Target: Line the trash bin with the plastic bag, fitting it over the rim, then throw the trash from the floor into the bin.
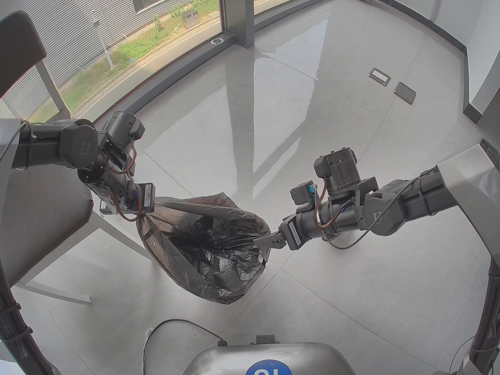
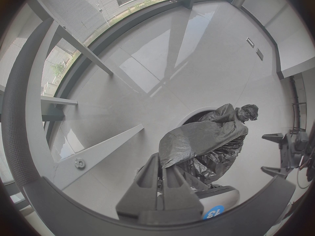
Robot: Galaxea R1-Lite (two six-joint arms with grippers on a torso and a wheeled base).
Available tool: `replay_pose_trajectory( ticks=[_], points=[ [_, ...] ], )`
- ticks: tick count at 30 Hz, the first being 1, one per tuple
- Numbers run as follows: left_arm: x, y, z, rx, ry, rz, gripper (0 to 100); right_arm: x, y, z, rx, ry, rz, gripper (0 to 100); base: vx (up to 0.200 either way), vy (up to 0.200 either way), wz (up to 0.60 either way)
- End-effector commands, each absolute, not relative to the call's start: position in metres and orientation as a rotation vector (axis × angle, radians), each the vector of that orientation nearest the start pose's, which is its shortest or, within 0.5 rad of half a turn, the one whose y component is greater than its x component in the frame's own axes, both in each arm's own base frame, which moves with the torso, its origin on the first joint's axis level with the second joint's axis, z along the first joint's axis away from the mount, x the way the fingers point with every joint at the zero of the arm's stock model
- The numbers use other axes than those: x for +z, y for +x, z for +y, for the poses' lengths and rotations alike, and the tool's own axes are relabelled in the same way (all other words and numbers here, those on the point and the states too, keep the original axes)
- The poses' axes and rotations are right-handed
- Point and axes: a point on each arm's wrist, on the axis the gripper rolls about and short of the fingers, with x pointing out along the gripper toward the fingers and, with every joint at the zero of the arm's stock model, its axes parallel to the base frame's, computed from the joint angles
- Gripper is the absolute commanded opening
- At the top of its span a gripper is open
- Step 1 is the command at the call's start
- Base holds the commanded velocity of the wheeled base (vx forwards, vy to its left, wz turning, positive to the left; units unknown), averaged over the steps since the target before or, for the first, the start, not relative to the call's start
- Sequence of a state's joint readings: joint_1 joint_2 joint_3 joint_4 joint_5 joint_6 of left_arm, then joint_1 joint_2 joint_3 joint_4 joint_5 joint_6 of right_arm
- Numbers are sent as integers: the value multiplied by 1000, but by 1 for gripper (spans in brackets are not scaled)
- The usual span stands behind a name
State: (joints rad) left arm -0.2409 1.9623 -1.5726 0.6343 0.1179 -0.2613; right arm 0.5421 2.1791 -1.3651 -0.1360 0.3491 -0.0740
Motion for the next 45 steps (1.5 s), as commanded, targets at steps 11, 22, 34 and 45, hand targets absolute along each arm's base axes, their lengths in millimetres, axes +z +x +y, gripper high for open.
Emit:
replay_pose_trajectory(
  ticks=[11,22,34,45],
  points=[
    [180,349,-76,81,81,1024,0,115,353,230,904,-148,644,100,0,0,0],
    [180,354,-75,75,86,994,100,117,352,231,908,-148,638,100,0,0,0],
    [211,339,-79,53,68,888,100,124,352,233,968,-328,519,100,0,0,0],
    [233,295,-98,-60,65,778,100,113,387,275,1060,-597,286,100,0,0,0]
  ],
)
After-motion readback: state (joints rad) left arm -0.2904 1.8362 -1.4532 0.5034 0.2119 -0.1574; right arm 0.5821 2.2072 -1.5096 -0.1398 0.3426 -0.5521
